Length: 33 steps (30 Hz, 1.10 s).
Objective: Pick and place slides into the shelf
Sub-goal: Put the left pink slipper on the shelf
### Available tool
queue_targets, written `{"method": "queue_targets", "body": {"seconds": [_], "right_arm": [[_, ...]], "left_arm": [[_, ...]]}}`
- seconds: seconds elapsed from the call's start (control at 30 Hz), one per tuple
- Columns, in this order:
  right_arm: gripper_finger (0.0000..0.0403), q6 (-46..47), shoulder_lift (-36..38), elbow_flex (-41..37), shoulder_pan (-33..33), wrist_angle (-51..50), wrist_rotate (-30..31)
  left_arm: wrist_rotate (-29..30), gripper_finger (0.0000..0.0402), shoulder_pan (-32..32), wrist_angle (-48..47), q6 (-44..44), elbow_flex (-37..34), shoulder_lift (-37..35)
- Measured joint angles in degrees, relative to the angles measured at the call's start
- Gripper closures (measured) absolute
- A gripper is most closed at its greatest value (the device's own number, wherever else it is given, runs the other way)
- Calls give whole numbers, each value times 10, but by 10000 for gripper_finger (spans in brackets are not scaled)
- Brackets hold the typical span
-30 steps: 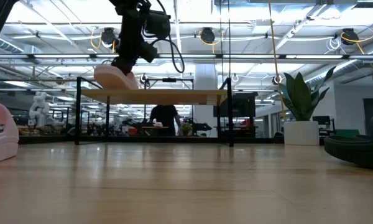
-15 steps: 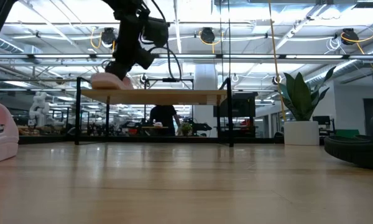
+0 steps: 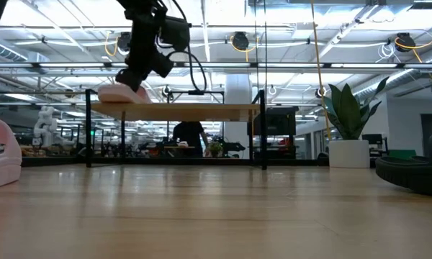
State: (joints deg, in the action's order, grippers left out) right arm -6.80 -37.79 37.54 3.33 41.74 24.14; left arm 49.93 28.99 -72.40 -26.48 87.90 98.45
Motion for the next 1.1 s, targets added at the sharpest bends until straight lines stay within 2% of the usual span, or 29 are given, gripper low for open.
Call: {"method": "queue_targets", "body": {"seconds": [0.13, 0.5, 0.73, 1.1], "right_arm": [[273, -1, 0, 0, 0, 0, 0], [273, 16, -3, 0, 0, 0, -1], [273, 18, -6, 0, 0, 0, -1], [273, 15, -6, 0, 0, 0, -1]], "left_arm": [[-18, 398, 4, -6, 6, 0, -10], [-23, 394, 9, 6, 9, -12, -11], [-28, 360, 12, 17, 17, -45, -12], [-32, 307, 9, 22, 41, -47, -12]]}}
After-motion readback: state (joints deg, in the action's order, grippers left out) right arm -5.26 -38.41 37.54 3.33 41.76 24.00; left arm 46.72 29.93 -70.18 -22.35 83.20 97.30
